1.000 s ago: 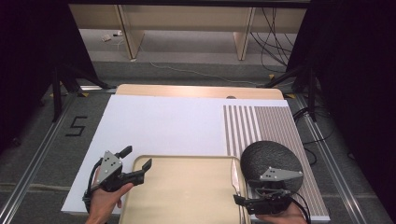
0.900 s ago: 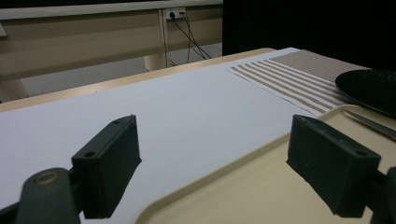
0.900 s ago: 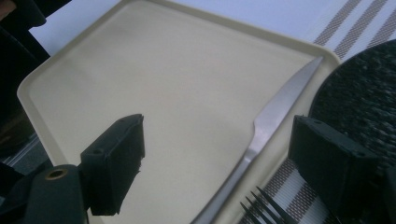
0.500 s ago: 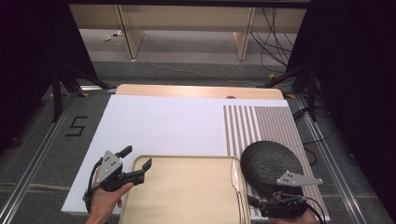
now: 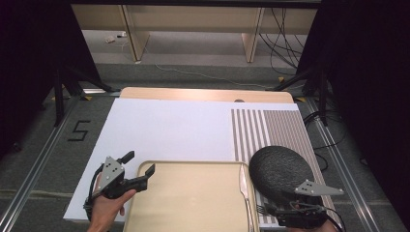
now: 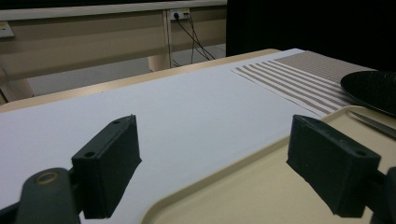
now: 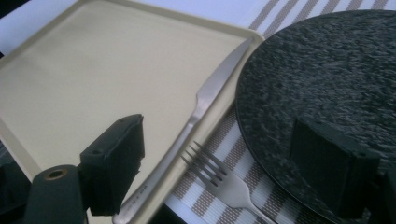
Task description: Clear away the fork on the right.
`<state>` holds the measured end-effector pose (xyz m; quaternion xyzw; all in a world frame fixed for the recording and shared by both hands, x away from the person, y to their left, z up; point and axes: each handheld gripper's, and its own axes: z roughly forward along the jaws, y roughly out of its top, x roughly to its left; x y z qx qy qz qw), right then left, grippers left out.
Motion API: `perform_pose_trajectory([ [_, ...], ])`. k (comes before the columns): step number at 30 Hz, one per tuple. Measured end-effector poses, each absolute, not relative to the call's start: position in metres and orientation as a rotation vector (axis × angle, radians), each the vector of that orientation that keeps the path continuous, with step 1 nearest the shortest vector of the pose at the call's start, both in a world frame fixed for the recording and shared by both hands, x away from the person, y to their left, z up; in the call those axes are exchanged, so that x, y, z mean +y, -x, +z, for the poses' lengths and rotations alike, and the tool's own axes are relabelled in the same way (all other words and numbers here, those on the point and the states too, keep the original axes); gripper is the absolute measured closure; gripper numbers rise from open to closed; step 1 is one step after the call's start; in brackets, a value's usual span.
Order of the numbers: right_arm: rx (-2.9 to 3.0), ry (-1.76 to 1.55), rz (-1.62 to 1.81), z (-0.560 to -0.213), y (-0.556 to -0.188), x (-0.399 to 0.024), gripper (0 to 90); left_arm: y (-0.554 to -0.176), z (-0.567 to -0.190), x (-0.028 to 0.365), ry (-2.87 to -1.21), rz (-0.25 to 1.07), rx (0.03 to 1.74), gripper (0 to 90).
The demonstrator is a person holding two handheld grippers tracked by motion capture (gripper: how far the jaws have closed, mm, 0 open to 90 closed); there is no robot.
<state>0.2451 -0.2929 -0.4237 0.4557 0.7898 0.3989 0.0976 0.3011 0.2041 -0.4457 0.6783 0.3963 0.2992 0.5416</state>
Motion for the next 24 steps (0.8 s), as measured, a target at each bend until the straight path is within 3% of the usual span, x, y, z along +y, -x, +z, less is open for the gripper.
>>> perform_pose_trajectory([
  [24, 2.301, -1.461, 1.002, -0.433, -0.238, -0.322, 20.0, -0.299, -0.446, 0.204, -1.617, 0.706, 0.926, 16.7],
])
